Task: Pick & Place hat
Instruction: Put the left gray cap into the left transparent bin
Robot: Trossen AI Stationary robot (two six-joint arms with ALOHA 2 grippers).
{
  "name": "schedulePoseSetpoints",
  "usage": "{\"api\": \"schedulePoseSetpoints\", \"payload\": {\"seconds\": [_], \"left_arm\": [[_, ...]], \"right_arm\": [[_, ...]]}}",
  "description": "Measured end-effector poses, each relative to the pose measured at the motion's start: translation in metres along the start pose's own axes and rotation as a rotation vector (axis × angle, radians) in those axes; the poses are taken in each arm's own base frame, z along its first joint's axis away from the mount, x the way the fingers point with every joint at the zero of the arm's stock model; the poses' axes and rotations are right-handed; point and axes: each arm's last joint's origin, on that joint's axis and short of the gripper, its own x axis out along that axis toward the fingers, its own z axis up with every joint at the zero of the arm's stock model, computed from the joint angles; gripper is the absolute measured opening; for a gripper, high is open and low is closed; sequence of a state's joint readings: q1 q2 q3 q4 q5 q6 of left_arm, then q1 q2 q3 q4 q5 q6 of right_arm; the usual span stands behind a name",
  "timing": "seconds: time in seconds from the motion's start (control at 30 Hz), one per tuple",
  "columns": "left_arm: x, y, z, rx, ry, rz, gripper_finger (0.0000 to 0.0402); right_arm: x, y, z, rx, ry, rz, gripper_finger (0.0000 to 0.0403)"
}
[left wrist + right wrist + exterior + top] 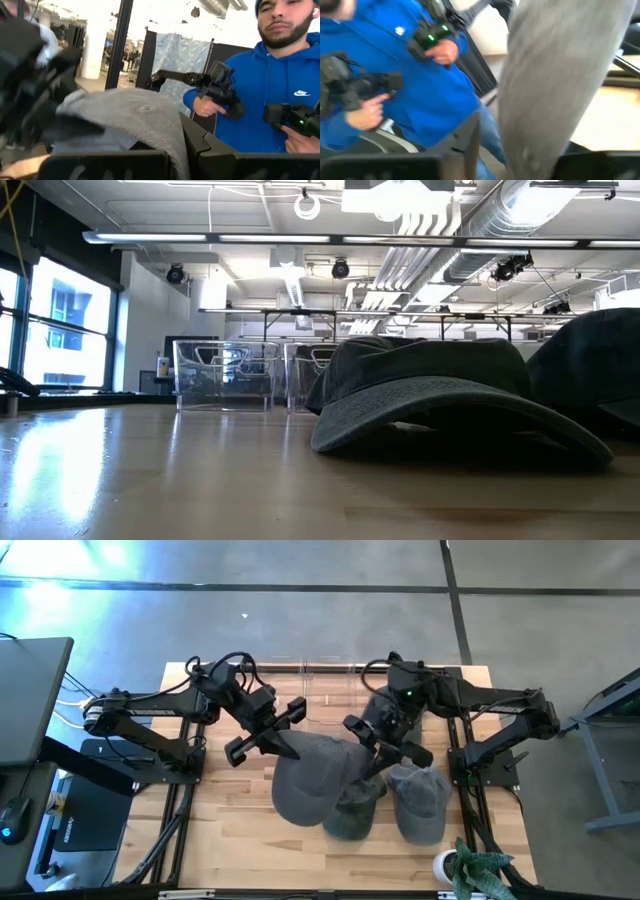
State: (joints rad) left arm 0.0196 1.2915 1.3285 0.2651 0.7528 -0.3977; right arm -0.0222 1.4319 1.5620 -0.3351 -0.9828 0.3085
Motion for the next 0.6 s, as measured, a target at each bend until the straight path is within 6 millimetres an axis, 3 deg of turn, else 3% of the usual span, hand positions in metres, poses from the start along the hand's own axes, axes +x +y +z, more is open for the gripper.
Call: {"api": "schedulePoseSetpoints", "payload": {"seconds": [0.1,0.17,0.33,0.6], "left_arm": [[0.0,0.001,-0.003,-0.028,0.027,0.013,0.0005],[0.0,0.003,-0.006,-0.05,0.042,0.029,0.0006],[0.005,0.011,-0.015,-0.178,0.083,0.029,0.0035],[0.017,0.028,-0.032,-0.295,0.136,-0.031,0.014]], "right_arm": [[0.001,0.003,0.004,-0.032,-0.025,0.019,0.0027],[0.001,0.003,0.005,-0.052,-0.033,0.023,0.0009],[0.001,0.003,0.008,-0.044,-0.062,-0.019,0.0008],[0.0,0.0,0.008,-0.062,-0.082,-0.089,0.0004]]}}
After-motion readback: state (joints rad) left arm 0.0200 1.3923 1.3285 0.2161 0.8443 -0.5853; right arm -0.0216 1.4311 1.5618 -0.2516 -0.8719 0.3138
